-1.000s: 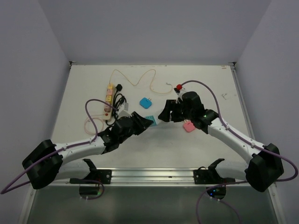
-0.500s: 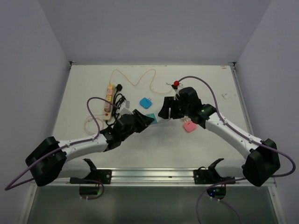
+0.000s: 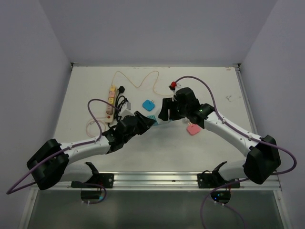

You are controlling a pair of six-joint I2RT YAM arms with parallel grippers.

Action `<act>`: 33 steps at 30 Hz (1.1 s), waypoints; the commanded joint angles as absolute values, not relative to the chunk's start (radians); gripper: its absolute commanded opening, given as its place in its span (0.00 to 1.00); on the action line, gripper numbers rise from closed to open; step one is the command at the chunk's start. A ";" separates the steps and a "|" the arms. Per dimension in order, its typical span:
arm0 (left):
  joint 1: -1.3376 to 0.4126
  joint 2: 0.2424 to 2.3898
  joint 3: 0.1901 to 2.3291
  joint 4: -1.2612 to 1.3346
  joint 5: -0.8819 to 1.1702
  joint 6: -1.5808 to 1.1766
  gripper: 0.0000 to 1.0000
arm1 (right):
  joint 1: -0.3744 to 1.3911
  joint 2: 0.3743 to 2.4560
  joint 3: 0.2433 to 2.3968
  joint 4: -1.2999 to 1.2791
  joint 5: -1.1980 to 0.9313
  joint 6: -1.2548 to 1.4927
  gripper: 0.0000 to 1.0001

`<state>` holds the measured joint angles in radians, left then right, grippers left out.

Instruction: Pull the plug off the socket

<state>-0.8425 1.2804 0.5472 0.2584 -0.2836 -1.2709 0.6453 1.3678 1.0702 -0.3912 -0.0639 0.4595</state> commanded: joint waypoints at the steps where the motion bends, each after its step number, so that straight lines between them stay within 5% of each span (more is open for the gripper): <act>1: -0.770 1.307 0.430 -0.087 -0.436 -1.157 0.00 | 0.583 1.226 1.069 -0.192 -0.069 0.524 0.00; 14: -0.736 1.305 0.422 -0.107 -0.459 -1.147 0.00 | 0.462 1.187 1.054 -0.170 -0.225 0.563 0.00; 21: -0.745 1.365 0.489 -0.113 -0.448 -1.143 0.00 | 0.699 1.353 1.258 -0.295 -0.003 0.468 0.00; 33: -0.745 1.295 0.433 -0.072 -0.420 -1.160 0.00 | 0.537 1.180 1.077 -0.340 0.077 0.466 0.00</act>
